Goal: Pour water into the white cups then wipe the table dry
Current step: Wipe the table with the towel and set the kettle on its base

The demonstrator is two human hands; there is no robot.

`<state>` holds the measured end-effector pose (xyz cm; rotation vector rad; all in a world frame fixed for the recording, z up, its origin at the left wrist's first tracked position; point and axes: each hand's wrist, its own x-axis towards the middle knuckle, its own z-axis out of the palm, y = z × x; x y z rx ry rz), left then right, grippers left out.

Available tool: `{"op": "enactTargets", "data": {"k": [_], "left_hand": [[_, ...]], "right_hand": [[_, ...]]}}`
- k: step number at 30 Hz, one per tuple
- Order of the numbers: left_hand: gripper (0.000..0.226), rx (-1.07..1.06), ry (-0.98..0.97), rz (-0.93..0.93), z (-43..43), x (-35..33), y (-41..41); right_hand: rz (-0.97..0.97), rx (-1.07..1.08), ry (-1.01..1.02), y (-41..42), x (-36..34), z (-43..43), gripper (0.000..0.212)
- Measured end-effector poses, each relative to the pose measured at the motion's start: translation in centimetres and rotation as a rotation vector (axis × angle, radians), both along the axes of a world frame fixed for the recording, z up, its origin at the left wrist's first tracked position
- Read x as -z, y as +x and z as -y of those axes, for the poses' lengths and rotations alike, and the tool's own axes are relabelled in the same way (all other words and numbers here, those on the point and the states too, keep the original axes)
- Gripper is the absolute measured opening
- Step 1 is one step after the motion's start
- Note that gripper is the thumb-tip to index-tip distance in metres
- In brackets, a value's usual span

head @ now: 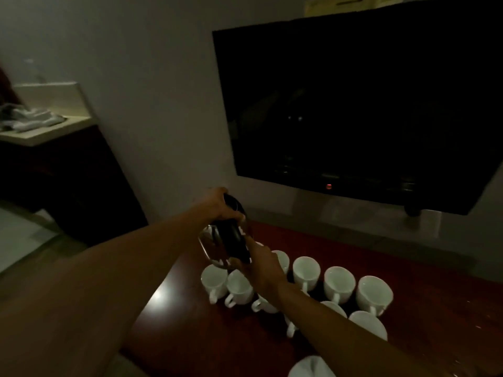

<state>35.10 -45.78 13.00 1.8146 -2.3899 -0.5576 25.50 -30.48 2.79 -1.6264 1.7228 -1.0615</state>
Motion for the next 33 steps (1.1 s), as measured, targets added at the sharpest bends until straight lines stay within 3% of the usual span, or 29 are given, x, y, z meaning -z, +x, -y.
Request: {"op": "enactTargets", "data": {"k": [7, 14, 22, 33], "left_hand": [[0.109, -0.127, 0.013, 0.050, 5.1, 0.9, 11.2], [0.110, -0.051, 0.051, 0.092, 13.7, 4.1, 16.4], [0.111, 0.177, 0.142, 0.083, 20.9, 9.6, 14.8], [0.098, 0.338, 0.139, 0.147, 22.1, 12.6, 10.8]], "right_hand": [[-0.007, -0.124, 0.007, 9.9, 0.9, 6.3, 0.050], [0.020, -0.076, 0.063, 16.2, 3.6, 13.7, 0.051], [0.082, 0.111, 0.136, 18.1, 8.4, 18.7, 0.047], [0.106, 0.295, 0.151, 17.3, 11.6, 19.7, 0.050]]}}
